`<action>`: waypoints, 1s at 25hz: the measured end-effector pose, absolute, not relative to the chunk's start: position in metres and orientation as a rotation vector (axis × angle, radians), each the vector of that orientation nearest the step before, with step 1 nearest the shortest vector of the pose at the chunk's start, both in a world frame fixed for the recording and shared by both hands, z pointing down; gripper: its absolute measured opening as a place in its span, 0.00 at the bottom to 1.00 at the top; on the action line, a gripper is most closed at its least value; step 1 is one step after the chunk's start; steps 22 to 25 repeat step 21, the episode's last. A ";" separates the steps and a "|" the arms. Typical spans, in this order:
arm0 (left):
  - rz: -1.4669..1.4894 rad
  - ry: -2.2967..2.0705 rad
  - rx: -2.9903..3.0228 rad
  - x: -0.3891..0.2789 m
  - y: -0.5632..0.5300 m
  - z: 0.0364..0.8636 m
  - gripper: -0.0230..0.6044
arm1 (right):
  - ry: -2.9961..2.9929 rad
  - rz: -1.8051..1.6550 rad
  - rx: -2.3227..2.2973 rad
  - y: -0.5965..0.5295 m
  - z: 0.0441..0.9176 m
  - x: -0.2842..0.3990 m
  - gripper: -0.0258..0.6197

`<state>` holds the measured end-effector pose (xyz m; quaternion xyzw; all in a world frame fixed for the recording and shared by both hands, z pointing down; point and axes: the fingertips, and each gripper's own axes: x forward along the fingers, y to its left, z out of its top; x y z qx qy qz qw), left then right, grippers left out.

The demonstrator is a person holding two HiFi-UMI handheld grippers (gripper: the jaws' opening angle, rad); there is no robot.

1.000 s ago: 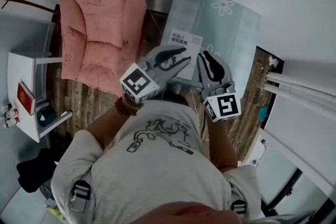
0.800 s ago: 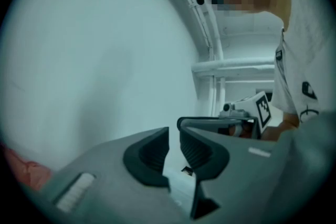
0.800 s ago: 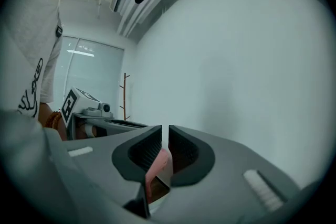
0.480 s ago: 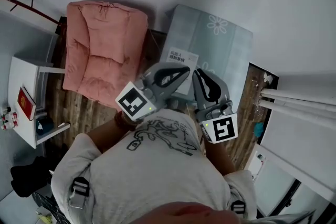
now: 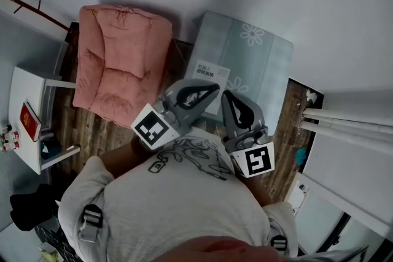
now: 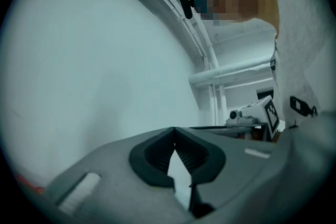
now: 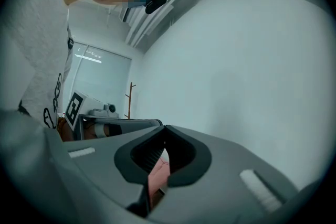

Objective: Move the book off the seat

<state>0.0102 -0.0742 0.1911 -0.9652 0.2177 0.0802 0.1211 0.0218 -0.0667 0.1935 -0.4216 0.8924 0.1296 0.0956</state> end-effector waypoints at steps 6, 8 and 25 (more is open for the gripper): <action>0.240 0.651 -2.836 0.010 -0.077 0.196 0.04 | 2.649 0.376 -1.257 -0.069 0.196 0.020 0.05; 0.231 0.658 -2.839 0.010 -0.079 0.200 0.04 | 2.651 0.370 -1.257 -0.071 0.198 0.020 0.05; 0.229 0.670 -2.850 0.012 -0.085 0.202 0.04 | 2.653 0.360 -1.261 -0.075 0.199 0.023 0.05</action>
